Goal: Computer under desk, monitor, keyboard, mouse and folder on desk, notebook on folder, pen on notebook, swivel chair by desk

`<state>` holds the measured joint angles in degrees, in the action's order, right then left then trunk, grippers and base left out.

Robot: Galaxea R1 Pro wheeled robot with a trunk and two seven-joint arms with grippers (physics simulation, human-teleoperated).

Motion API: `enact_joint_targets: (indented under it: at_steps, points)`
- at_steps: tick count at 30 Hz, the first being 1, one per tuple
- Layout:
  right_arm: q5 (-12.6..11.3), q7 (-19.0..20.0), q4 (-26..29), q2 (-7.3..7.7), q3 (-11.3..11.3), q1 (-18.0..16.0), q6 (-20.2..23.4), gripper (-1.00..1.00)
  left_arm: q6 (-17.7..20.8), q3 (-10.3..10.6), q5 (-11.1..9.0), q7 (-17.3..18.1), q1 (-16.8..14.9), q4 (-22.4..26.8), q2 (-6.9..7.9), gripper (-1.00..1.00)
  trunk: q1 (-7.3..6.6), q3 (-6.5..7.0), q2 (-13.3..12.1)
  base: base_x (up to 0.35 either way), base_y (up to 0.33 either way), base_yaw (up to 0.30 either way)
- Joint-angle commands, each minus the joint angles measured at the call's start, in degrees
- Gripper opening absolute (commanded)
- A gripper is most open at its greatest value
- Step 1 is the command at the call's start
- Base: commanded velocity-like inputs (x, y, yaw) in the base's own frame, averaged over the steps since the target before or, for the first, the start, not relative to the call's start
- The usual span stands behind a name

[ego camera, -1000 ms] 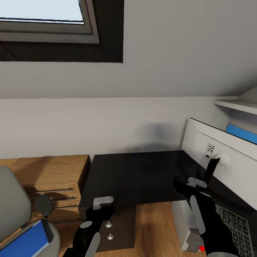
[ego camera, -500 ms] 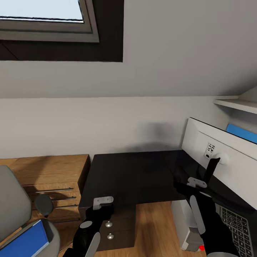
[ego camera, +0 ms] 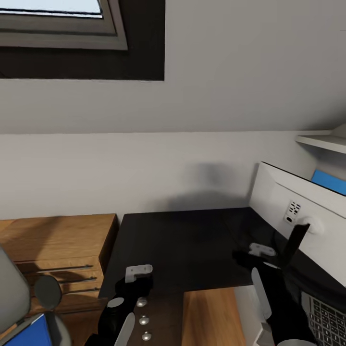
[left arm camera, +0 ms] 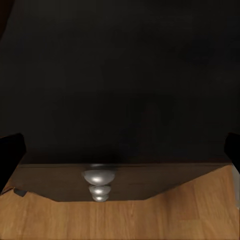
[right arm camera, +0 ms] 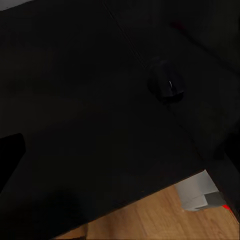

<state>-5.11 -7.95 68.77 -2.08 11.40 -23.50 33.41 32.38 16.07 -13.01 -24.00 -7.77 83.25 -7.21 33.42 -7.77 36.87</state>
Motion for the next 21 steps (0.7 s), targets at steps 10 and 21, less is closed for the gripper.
enact_joint_targets:
  at_steps: [10, 21]
  points:
    - [2.07, -0.39, -7.26, 0.45, -2.27, -0.16, -7.21, 1.0, 0.14, 0.1, -0.56, -0.55, -0.05, 0.07, 0.0, 1.0, 0.05, -0.1, 0.09, 0.125, 0.0, 0.0]
    - [6.68, -0.47, -22.45, 2.31, -2.52, -2.18, -20.79, 1.0, 0.14, 0.1, -0.57, -0.57, -0.05, 0.07, 0.0, 1.0, 0.05, -0.1, 0.09, 0.01, 0.0, 0.0]
